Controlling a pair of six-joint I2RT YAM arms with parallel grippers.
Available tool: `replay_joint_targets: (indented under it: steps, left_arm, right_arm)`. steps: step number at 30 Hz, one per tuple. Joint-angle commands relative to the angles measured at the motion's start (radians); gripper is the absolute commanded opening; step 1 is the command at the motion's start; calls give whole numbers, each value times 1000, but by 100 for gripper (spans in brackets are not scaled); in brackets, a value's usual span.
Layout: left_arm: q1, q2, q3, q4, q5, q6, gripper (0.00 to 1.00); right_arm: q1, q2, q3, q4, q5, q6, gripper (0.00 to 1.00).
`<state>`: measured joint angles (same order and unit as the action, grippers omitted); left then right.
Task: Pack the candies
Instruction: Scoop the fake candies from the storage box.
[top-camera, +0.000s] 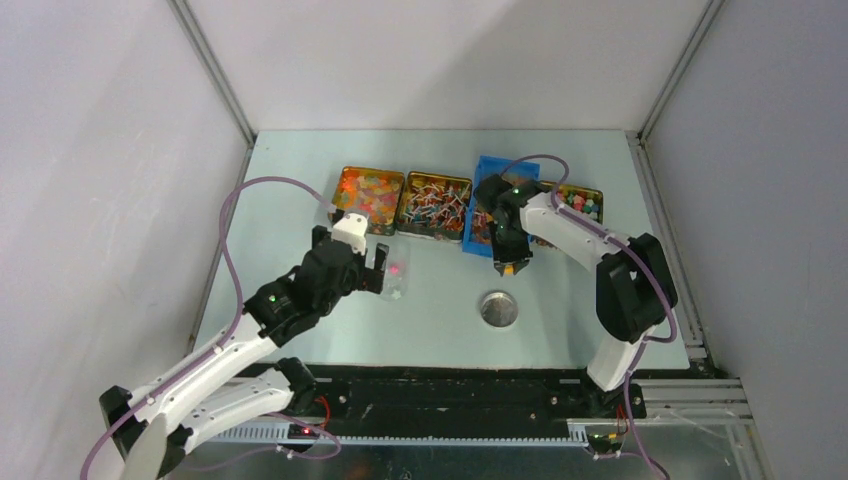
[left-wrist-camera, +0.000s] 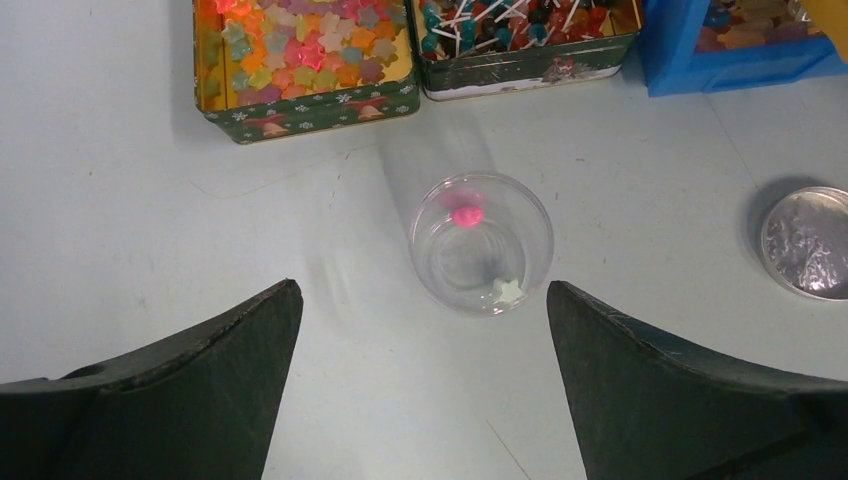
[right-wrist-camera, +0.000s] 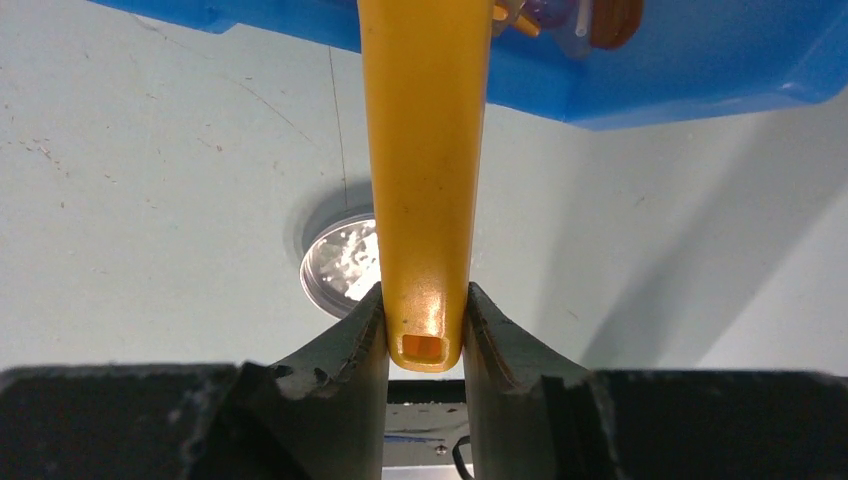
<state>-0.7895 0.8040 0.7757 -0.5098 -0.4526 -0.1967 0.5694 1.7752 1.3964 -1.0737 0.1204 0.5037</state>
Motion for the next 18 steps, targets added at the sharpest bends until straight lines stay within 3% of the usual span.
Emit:
replay_joint_targets:
  steps: [1, 11, 18]
  left_arm:
    - [-2, -11, -1, 29, -26, 17, 100]
    - [-2, -11, -1, 32, -28, 19, 100]
    - [-1, -13, -3, 31, -31, 20, 100]
  right_arm:
    - [-11, -43, -22, 74, 20, 3, 0]
    - [-45, -78, -23, 20, -82, 10, 0]
    - [-71, 6, 8, 38, -104, -7, 0]
